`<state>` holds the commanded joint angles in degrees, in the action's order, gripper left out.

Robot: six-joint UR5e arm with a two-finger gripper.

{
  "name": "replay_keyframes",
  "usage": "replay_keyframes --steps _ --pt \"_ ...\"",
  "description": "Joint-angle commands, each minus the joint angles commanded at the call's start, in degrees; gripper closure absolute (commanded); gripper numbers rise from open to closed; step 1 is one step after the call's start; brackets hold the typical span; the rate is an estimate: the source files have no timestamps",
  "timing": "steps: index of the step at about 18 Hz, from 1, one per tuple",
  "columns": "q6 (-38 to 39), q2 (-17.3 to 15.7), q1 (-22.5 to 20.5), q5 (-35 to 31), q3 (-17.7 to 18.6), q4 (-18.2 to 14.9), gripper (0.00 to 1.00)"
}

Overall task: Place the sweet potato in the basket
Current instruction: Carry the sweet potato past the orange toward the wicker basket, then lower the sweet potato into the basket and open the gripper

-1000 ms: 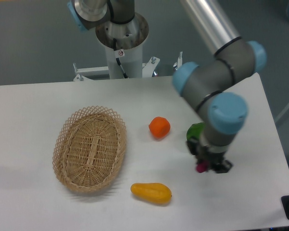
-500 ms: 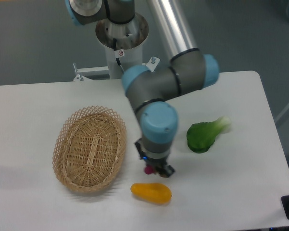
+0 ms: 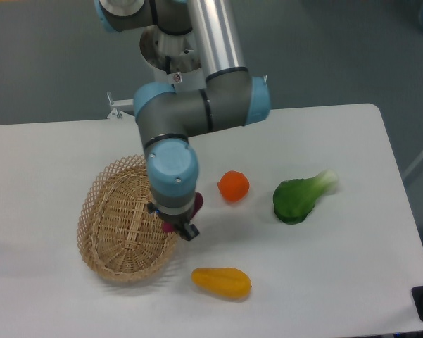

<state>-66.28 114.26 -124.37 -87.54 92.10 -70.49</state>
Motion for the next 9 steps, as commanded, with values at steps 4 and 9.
replay_keyframes --steps 4,9 --pt "0.8 -0.09 2.55 0.0 1.76 0.0 0.62" --pt "0.19 -1.84 3.52 -0.18 5.62 0.53 0.39"
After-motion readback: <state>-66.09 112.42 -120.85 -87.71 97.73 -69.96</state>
